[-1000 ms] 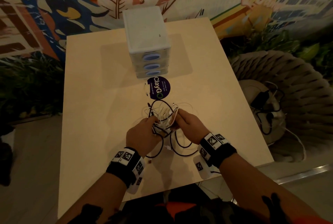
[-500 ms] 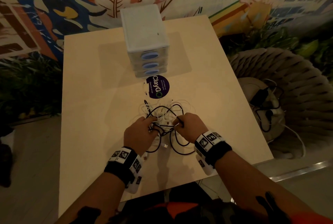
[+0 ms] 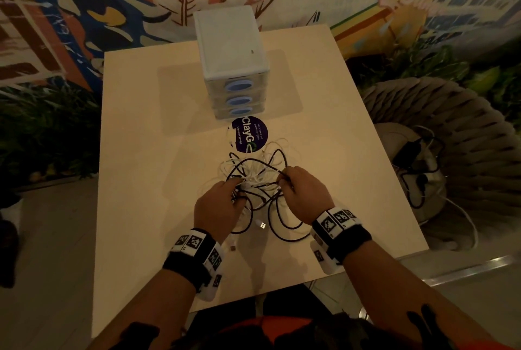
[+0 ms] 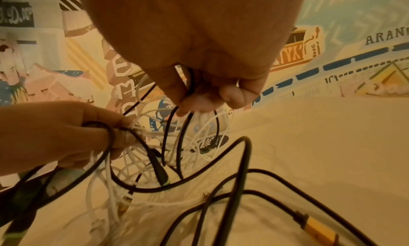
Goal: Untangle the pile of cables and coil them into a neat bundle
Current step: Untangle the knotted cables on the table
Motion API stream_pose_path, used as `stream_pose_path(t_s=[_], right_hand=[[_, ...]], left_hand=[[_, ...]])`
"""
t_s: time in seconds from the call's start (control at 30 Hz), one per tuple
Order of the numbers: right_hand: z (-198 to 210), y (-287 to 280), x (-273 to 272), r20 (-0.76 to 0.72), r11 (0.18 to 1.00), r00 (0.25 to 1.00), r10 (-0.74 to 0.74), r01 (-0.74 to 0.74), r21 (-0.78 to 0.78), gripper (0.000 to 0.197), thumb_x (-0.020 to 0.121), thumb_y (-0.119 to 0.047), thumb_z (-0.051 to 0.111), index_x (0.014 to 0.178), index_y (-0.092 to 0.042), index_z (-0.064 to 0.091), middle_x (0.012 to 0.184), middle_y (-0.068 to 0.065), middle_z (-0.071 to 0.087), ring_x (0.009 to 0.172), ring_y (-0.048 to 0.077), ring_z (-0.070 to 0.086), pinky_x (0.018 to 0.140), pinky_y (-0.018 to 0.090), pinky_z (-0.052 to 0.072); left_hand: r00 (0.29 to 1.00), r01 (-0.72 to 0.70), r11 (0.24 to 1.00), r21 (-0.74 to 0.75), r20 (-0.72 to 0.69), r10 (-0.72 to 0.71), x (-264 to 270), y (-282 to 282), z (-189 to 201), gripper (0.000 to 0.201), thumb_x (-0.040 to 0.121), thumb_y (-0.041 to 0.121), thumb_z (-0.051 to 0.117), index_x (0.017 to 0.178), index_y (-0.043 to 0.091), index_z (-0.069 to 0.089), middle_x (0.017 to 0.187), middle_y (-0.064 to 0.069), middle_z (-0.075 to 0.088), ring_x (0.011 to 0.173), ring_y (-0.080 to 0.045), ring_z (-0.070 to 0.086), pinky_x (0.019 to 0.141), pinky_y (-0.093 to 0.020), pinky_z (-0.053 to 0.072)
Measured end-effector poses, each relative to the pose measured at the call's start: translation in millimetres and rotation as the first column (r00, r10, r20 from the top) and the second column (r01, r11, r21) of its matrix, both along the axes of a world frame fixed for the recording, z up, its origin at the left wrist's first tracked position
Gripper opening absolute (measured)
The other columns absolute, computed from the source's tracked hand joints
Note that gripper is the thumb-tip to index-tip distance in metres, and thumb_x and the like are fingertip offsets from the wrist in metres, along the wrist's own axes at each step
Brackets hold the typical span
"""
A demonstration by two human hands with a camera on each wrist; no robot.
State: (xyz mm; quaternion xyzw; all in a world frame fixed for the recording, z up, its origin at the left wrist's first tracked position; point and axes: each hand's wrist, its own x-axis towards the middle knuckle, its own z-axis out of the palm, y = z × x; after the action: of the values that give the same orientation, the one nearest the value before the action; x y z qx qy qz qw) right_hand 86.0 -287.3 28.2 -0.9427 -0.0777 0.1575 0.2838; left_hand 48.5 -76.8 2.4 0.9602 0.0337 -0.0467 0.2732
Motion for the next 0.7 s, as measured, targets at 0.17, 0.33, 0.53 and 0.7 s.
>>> stream_pose_path(t_s=[0.17, 0.33, 0.53, 0.7], right_hand=[[1, 9, -2, -0.099, 0.999, 0.995, 0.010, -0.015, -0.042, 0.026, 0.100, -0.033, 0.046, 0.100, -0.014, 0.063, 0.094, 0.007, 0.066, 0.088, 0.028, 0.063, 0.070, 0.035, 0.047], [2, 19, -1, -0.102, 0.984, 0.986, 0.131, -0.142, -0.105, 0.033, 0.099, -0.050, 0.053, 0.113, -0.027, 0.072, 0.103, 0.003, 0.067, 0.096, 0.024, 0.063, 0.073, 0.030, 0.046], [-2, 20, 1, -0.157, 0.947, 0.966, 0.205, -0.237, -0.217, 0.026, 0.099, -0.031, 0.057, 0.115, -0.017, 0.072, 0.114, 0.011, 0.064, 0.104, 0.032, 0.063, 0.080, 0.032, 0.048], [-4, 17, 4, -0.077, 0.982, 0.993, 0.093, -0.105, -0.158, 0.029, 0.100, -0.040, 0.055, 0.112, -0.022, 0.073, 0.100, 0.004, 0.050, 0.101, 0.030, 0.057, 0.083, 0.037, 0.049]], left_hand=[[0.997, 0.001, 0.997, -0.077, 0.080, 0.005, -2, 0, -1, 0.034, 0.092, 0.027, 0.064, 0.124, 0.018, 0.069, 0.107, -0.007, 0.073, 0.095, -0.029, 0.070, 0.079, -0.034, 0.054], [0.993, 0.044, 0.991, -0.128, 0.112, -0.030, -4, 5, 0, 0.036, 0.089, 0.013, 0.073, 0.125, 0.013, 0.069, 0.115, -0.009, 0.073, 0.103, -0.030, 0.069, 0.087, -0.028, 0.046], [0.991, 0.081, 0.984, -0.157, 0.122, -0.062, -8, 12, -1, 0.038, 0.088, 0.011, 0.075, 0.126, 0.014, 0.069, 0.119, -0.005, 0.072, 0.108, -0.025, 0.067, 0.092, -0.023, 0.043], [0.992, 0.011, 0.990, -0.140, 0.129, 0.008, -12, 21, -3, 0.036, 0.089, 0.016, 0.069, 0.125, 0.011, 0.069, 0.114, -0.010, 0.073, 0.102, -0.031, 0.069, 0.087, -0.030, 0.048]])
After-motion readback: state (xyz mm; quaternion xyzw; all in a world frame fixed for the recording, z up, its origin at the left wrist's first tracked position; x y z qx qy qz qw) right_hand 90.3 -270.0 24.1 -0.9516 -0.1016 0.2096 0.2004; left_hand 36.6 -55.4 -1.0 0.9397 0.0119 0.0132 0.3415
